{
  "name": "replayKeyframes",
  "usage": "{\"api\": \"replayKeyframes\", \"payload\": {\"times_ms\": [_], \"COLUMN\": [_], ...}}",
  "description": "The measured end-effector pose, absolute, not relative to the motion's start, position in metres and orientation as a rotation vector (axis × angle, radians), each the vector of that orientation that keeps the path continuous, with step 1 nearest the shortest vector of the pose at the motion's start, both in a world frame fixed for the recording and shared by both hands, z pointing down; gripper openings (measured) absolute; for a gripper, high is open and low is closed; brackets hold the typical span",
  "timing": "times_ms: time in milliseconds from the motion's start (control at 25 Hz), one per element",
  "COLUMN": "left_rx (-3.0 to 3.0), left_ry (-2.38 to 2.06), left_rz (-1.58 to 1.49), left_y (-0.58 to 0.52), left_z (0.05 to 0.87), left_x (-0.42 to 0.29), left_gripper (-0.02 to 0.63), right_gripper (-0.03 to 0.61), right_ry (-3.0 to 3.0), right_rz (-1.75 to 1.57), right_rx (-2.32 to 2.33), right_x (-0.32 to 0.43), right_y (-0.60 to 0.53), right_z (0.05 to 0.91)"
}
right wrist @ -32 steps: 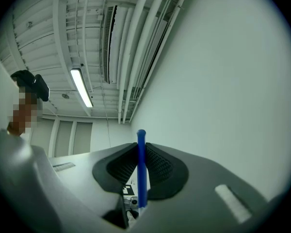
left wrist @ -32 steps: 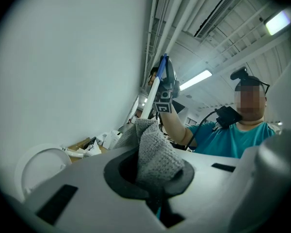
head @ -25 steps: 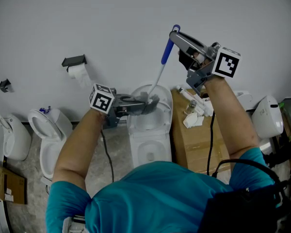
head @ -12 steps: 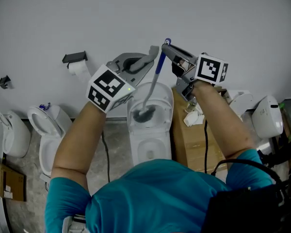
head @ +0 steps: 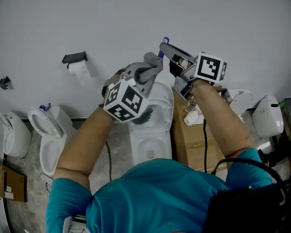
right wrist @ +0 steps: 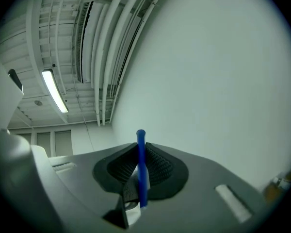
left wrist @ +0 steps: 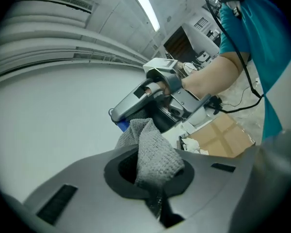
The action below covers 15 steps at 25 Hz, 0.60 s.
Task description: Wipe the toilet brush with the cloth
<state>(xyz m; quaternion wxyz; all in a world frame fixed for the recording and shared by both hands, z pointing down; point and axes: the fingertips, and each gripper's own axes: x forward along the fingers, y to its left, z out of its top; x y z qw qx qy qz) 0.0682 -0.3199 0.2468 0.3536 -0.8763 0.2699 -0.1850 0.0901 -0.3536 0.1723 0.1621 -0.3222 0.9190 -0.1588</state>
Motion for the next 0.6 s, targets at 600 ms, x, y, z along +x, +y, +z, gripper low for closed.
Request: {"api": "replayKeyframes", "payload": {"times_ms": [600], "left_rx": [-2.215], "left_ry": [0.693], "left_rz": [-0.596], "left_y": [-0.316], "left_z": [0.300], "left_x": [0.071], "left_gripper": [0.012], "right_gripper": [0.052], "right_ry": [2.551], "right_rz": [-0.406], "right_rx": [-0.954], "right_x": [0.115], "right_y": [-0.352], "right_z": [0.151]}}
